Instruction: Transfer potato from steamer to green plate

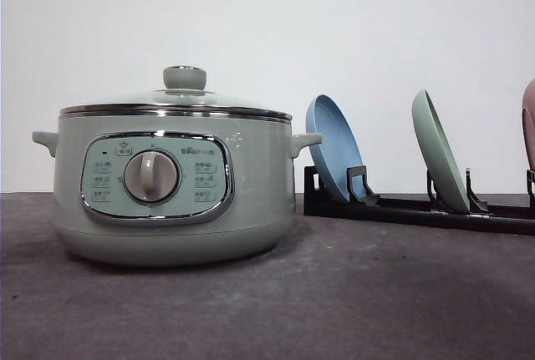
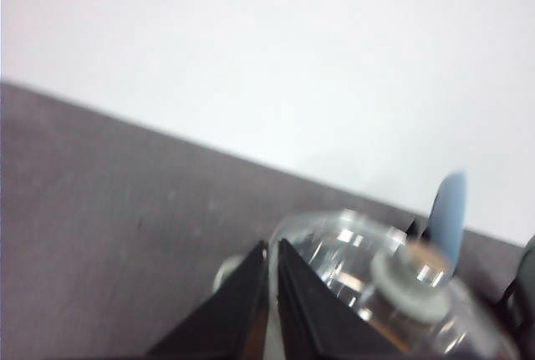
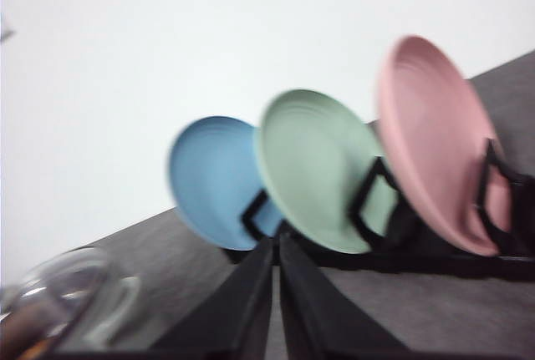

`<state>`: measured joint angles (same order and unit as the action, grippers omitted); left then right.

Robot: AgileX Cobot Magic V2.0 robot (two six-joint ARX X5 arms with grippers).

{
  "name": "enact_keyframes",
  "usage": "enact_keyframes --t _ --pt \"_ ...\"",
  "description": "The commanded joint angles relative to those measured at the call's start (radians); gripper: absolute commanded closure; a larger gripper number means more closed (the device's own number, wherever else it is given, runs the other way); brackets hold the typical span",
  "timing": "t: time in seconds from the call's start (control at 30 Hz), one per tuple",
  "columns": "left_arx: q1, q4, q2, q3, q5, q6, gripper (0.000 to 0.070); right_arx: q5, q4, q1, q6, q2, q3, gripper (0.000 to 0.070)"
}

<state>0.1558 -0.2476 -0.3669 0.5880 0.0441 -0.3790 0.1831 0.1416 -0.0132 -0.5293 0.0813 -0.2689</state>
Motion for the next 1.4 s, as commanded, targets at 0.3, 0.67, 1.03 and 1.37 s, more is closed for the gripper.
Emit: enact_keyframes --t 0.3,0.67,1.03,1.37 --pt "0.004 -0.345 -0.34 0.512 -0.226 0.09 0.0688 0.245 0.167 0.012 0.106 0.293 -0.389 0.0696" --pt "0.073 -0.599 -0.545 0.735 -0.521 0.3 0.0689 0.349 0.433 0.107 0.309 0.561 -0.782 0.0696" --pt "0.141 -0.636 -0.557 0.735 -0.565 0.359 0.0685 0.377 0.627 0.254 0.484 0.745 -0.937 0.0696" --pt "0.141 -0.68 -0.558 0.735 -0.565 0.36 0.0604 0.373 0.627 0.254 0.483 0.747 -0.937 0.0693"
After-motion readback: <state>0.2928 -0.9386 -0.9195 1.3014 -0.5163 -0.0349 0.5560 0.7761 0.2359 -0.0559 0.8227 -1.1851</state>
